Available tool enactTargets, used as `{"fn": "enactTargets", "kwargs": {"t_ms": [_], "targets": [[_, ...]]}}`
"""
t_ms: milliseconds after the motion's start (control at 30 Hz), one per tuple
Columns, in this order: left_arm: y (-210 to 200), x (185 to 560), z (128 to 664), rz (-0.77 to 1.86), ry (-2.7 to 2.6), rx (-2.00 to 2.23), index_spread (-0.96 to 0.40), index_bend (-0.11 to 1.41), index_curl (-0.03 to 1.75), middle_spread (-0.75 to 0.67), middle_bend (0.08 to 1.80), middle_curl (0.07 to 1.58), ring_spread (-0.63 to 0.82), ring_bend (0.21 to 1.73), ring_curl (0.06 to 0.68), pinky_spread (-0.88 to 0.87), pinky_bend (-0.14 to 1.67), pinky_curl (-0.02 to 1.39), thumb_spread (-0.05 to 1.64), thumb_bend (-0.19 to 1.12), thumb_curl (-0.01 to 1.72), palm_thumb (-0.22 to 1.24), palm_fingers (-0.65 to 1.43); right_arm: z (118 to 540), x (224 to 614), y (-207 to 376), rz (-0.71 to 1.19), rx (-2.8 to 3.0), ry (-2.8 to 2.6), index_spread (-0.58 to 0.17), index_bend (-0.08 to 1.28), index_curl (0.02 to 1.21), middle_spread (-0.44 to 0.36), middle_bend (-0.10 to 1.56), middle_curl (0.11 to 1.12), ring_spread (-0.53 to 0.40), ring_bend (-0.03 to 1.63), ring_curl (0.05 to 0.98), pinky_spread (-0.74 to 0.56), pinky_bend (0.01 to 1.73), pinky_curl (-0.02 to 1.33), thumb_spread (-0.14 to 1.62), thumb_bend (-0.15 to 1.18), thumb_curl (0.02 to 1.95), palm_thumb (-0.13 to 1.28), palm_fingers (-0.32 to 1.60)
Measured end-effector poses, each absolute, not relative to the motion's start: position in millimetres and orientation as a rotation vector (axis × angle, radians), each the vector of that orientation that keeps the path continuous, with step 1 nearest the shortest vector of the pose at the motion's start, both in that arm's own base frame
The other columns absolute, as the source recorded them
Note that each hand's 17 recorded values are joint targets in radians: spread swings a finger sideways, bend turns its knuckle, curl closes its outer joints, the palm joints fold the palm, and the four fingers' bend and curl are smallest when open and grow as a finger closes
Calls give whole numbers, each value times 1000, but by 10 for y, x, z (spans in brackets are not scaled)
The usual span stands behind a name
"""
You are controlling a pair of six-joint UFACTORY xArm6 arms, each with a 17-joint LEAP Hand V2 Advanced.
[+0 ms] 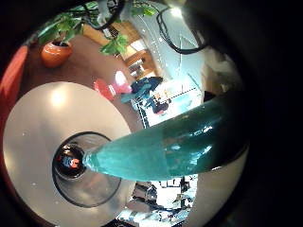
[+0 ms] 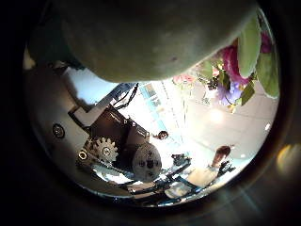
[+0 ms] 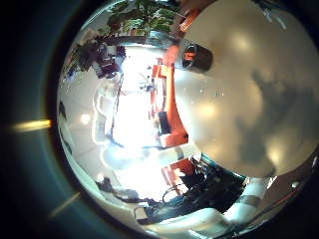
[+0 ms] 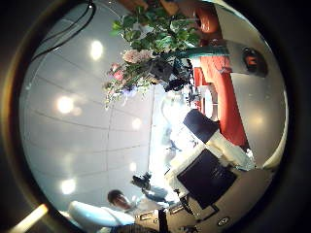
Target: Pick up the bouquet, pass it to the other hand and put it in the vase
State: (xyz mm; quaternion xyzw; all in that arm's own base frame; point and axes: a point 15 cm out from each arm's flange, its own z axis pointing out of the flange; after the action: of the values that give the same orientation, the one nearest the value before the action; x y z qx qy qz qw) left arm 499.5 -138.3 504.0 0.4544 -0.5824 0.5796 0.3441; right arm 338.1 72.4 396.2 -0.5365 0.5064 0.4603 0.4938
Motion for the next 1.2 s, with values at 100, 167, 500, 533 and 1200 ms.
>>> {"fn": "enactTargets", "kwargs": {"t_ms": [100,167,500,533,1200], "targets": [[-1380,5013,5003,1500,-1506,1184,-703,762,1193,-461,1229,875,-390,1493,532,-712,1010,1189,1143,-10,807,1013,1104,3951,3388,734,1120,-1302,1226,-403,180,335,-38,196,346,77,471,216,454,445,296,1030,-21,528,766,318],[-1378,5026,4957,1490,-1500,1186,-707,753,1197,-461,1224,875,-396,1492,532,-713,1008,1188,1131,-17,800,996,1093,3938,3401,737,1121,-1302,1229,-401,183,336,-40,194,345,76,465,214,453,442,290,1030,-21,528,766,323],[-1506,4816,4694,1382,-1504,1104,-419,279,1065,-26,630,702,63,984,381,-263,370,1020,946,-121,532,276,-465,3939,3412,758,1125,-1310,1222,-401,191,340,-37,192,343,71,454,212,453,422,267,1030,-21,529,766,353],[-1522,4767,4662,1367,-1507,1074,-348,183,1016,82,535,633,157,922,330,-152,310,980,931,-105,508,223,-442,3944,3410,763,1125,-1311,1220,-397,192,342,-36,192,343,70,452,211,453,419,265,1030,-21,529,766,357],[-1066,4320,5024,1548,-1473,1137,105,109,355,561,170,310,598,520,159,583,159,436,836,-35,359,52,-187,3938,3340,744,1106,-1337,1164,-388,199,384,-32,187,333,42,417,200,456,356,227,1030,-20,532,770,449]]}}
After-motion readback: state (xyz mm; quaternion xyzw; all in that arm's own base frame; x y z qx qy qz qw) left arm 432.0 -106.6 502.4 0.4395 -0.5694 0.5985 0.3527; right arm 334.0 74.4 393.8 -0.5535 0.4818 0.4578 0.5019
